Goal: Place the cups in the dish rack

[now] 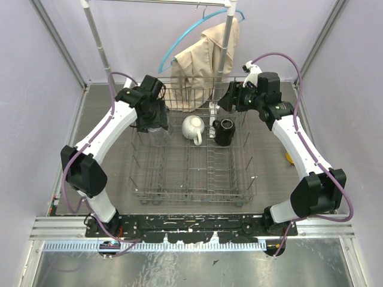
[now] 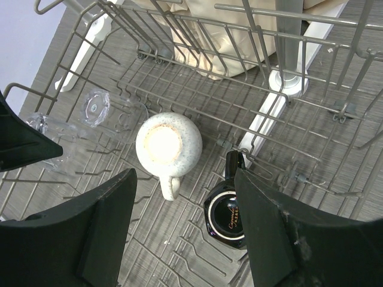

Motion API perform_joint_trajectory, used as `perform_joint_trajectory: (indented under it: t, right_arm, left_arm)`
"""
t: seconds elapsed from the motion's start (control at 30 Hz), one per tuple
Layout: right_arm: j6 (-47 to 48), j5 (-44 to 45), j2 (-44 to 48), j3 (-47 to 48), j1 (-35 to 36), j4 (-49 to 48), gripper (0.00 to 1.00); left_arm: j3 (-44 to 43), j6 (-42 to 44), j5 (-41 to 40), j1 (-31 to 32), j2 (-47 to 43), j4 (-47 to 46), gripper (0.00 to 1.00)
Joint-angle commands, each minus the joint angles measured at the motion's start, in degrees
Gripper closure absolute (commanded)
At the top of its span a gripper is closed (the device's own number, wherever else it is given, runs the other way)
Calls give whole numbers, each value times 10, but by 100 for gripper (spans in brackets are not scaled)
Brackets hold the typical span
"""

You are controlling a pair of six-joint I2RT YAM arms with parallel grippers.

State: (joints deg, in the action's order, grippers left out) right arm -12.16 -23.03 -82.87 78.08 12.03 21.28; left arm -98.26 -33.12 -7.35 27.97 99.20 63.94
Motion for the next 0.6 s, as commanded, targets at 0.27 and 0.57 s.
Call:
perform_joint_trajectory:
  t: [0.27,0.57]
  right_arm:
    - [11,-5,8,4,2,-29,28]
    - [10,-9,6,4,1,-29,28]
  left_arm:
    - [-15,17,-13,6,29,-26,100]
    - [5,25,-20,11,39,-39,100]
